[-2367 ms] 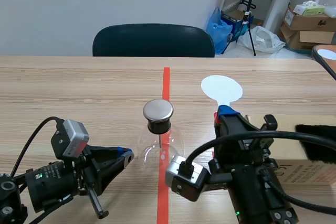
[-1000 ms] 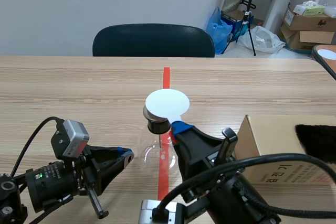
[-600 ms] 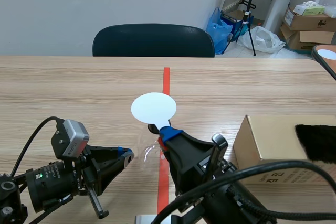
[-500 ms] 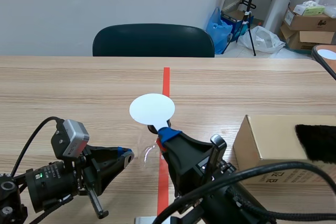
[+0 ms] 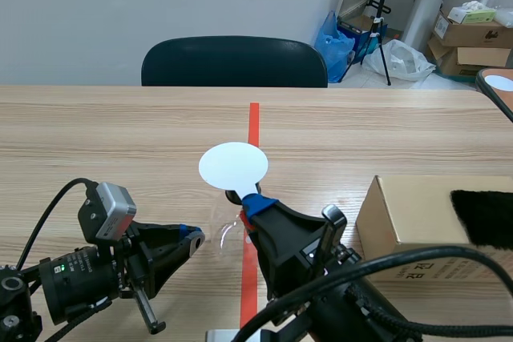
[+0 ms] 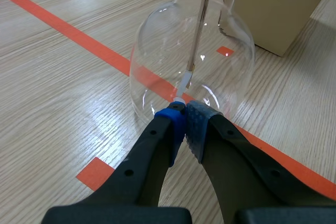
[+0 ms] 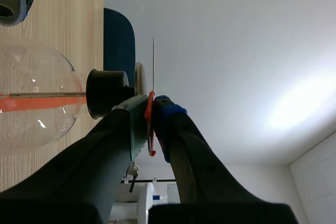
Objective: Do the electroscope experiment
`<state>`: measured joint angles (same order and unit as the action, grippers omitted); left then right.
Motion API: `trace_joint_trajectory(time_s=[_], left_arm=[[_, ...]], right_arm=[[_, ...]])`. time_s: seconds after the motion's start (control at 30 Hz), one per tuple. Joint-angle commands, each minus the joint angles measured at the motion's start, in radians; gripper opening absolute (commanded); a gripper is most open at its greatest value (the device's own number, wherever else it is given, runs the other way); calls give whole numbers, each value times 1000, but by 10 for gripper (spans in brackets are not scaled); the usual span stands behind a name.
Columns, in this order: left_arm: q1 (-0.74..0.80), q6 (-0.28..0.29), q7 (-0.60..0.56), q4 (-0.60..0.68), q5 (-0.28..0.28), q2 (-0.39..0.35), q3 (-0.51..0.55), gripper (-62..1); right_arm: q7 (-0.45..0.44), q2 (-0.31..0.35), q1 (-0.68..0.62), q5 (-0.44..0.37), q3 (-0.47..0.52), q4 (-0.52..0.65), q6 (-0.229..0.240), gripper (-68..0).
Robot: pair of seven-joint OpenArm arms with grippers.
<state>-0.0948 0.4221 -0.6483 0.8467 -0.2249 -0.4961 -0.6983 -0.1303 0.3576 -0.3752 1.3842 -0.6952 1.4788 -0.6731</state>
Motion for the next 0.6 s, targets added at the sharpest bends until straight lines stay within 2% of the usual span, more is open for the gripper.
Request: trace_joint_trajectory(time_s=[0.0,0.33,0.57], left_arm=[[-8,6,-17,18,-10,0,4,-577],[-8,6,-17,18,-10,0,4,-577],[-7,6,-17,18,-10,-1,4,-577]], right_arm=[[4,5,7,-1,10,30,-14,-656],[17,5,7,-2,10,30,-14,-656],[146,5,7,-2,10,30,-14,-656]])
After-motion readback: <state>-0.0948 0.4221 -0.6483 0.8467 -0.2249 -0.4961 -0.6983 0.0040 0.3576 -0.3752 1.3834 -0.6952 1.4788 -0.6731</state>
